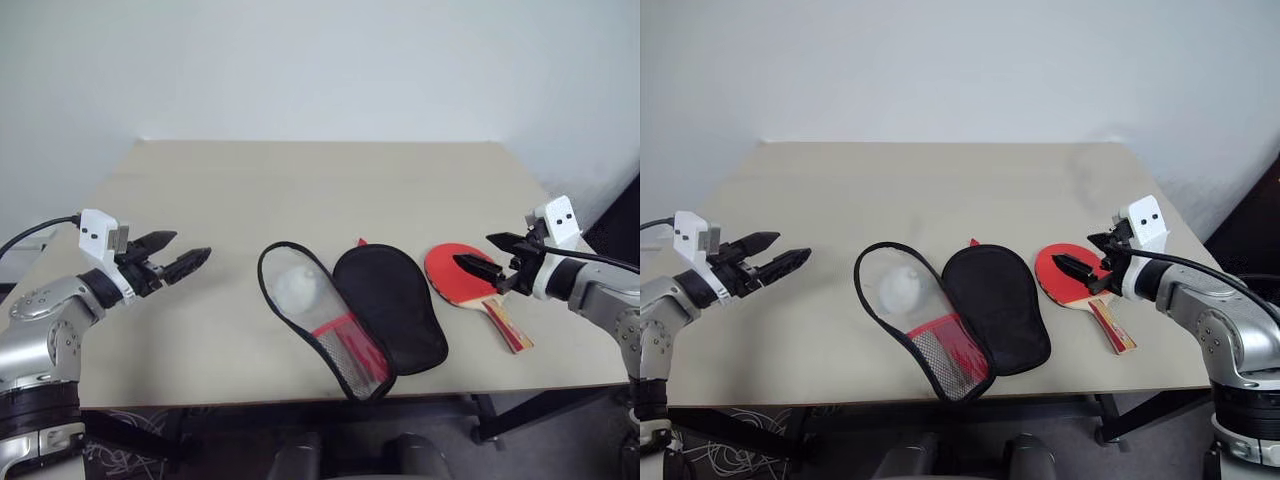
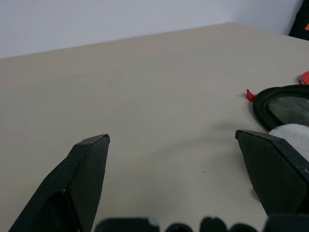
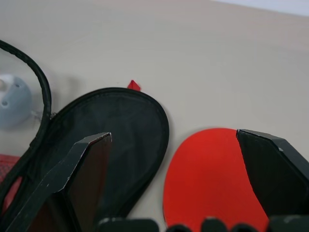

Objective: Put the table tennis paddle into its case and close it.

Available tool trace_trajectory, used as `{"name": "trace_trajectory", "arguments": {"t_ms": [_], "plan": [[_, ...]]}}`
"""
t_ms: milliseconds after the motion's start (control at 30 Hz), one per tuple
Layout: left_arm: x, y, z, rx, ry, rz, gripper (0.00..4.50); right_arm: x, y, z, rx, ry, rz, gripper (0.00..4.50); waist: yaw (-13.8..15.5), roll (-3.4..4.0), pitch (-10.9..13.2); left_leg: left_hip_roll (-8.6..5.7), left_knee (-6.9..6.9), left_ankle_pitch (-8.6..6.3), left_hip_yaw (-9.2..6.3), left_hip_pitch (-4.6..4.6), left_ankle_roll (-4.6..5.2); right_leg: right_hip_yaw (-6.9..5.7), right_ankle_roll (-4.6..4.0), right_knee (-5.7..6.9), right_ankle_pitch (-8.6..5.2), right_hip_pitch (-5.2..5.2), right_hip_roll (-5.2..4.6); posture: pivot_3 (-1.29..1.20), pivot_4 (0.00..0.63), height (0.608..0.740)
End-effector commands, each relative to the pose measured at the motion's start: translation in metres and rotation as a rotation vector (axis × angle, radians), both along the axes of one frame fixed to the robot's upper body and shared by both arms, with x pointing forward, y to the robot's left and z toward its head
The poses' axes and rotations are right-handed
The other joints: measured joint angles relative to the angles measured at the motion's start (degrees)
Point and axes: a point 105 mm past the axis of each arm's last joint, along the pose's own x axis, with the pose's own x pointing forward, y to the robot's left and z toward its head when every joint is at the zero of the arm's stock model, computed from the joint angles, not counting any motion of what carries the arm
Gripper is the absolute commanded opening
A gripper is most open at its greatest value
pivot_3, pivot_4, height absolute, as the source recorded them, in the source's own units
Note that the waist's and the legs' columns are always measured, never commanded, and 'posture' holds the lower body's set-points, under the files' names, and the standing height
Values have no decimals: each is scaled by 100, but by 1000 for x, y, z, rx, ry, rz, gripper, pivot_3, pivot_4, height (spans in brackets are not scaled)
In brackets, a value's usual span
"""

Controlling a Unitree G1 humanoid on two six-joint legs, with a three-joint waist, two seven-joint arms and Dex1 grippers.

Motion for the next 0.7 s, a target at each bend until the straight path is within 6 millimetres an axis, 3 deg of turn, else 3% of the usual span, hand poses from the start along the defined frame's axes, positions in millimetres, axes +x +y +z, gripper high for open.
{"name": "trace_trajectory", "arguments": {"t_ms": [33, 467, 700], "plan": [[8, 5, 11, 61, -31, 17, 4446, 0, 6, 15, 27, -71, 0, 4500, 7, -1, 0, 0, -2, 0, 0, 0, -1, -1, -10, 0, 6, -1, 0, 0, 0, 715], [28, 8, 11, 84, -11, 2, 4446, -11, 12, 18, 86, -70, -80, 4500, 2, -3, 1, 0, -18, 3, 11, 0, -6, 0, -25, -3, 14, -10, 3, 0, 0, 715], [29, -1, 9, 99, -12, -31, 4446, -18, 5, 17, 82, -52, -90, 4500, -4, -4, 1, -1, -18, 4, 15, 1, -7, 2, -24, -4, 15, -10, 2, 0, 0, 715]]}}
